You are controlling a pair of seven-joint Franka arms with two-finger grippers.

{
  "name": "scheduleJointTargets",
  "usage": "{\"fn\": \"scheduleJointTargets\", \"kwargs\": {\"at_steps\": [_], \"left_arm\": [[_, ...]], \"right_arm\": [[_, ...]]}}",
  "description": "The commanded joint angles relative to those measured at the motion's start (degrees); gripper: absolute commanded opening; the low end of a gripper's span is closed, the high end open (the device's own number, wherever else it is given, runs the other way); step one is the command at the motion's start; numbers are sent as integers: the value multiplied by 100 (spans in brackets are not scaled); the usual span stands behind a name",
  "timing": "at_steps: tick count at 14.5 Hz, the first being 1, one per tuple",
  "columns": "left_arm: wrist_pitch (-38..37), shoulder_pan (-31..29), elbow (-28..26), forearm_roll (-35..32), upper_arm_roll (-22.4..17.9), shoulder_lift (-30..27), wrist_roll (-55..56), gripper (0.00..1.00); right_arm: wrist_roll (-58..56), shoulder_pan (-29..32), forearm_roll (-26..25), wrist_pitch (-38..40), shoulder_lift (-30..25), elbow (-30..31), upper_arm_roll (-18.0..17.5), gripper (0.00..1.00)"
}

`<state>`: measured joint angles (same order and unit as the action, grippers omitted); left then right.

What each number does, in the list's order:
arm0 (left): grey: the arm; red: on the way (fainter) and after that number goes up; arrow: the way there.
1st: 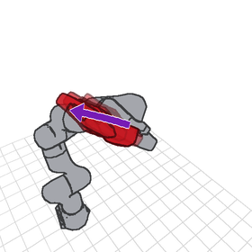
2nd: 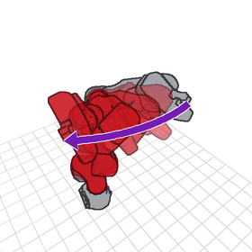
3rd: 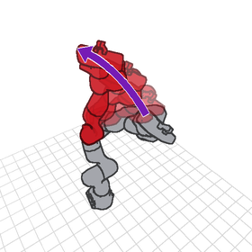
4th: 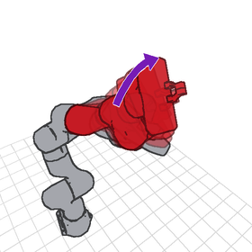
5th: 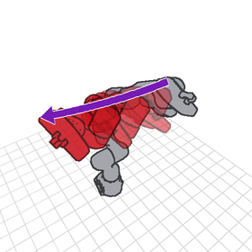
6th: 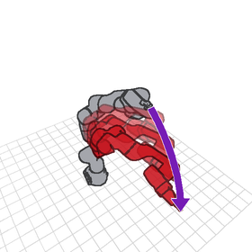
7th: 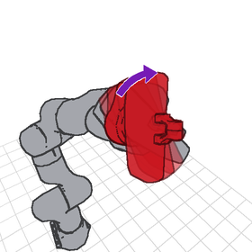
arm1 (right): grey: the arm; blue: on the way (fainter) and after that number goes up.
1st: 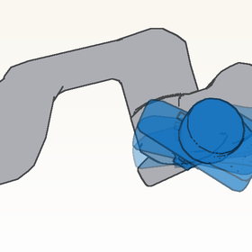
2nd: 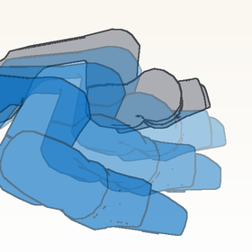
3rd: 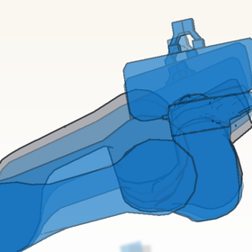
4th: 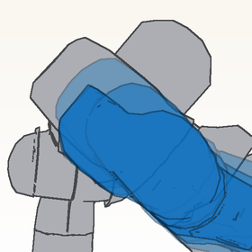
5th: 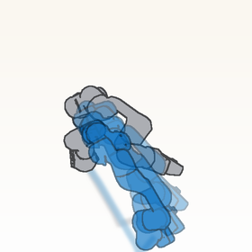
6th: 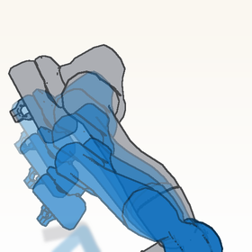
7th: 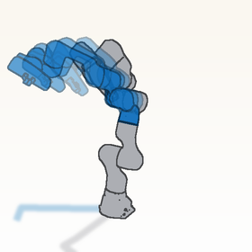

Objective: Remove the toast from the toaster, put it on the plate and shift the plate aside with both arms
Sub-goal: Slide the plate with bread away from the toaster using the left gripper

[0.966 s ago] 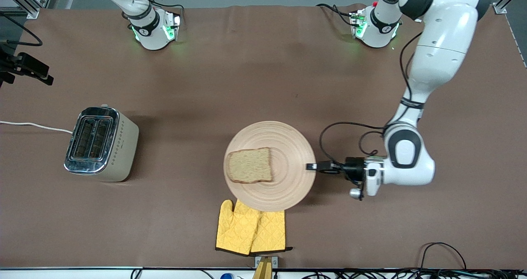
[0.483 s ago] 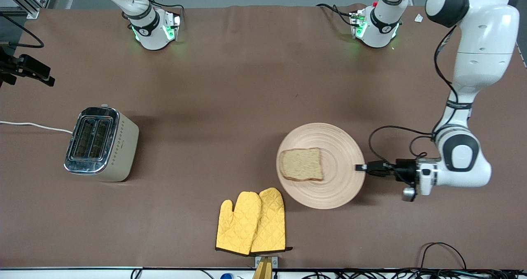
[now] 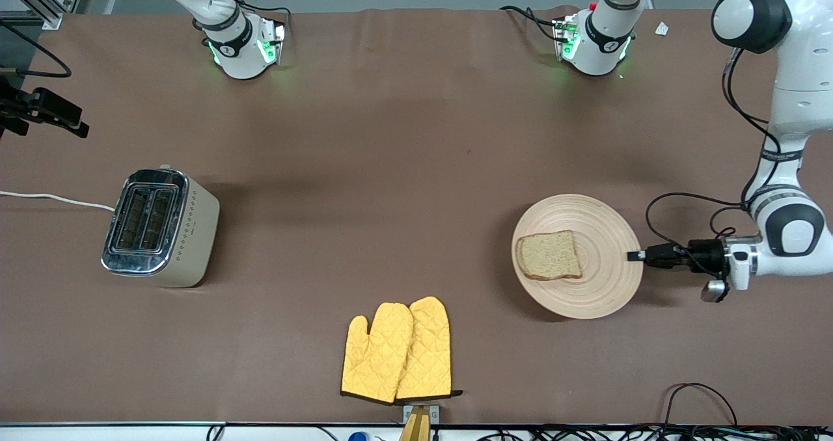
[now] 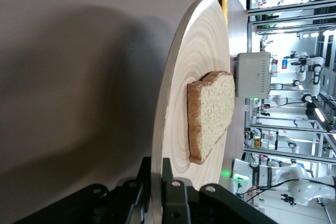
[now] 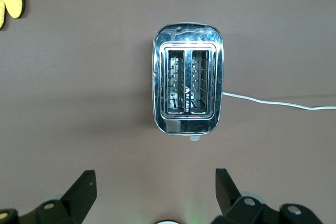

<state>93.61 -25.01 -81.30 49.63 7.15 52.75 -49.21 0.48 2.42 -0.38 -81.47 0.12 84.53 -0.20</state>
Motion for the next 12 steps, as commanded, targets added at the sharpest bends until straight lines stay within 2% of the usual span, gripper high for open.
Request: {"fn": "scheduleJointTargets", "kwargs": {"at_steps": [1,4,7,8,9,10,11,12], "left_arm": [[-203,-406,35,-330,85,42,-185,0],[-203,-627,44,-445,85,235,-405,0],[-203,-742,70,-849,85,184,-440,2],[-203,-742,114,-945,76,183,-432,6],[-203,-742,193,-1007,84,175,-414,30],[-203,-742,202,-999,85,166,-388,59],[-203,-742,202,-999,85,157,-396,100],[-203,-750,211,-1008,93,114,-440,100]], "right_arm": [[49,22,117,78,23,-68,2,100],[32,40,117,70,32,-68,2,100],[23,40,117,78,32,-68,11,100],[23,40,117,78,32,-68,11,100],[23,48,117,70,32,-68,11,100],[23,48,117,78,41,-68,11,100],[14,48,117,78,41,-68,11,100],[14,57,117,61,41,-68,11,100]]}}
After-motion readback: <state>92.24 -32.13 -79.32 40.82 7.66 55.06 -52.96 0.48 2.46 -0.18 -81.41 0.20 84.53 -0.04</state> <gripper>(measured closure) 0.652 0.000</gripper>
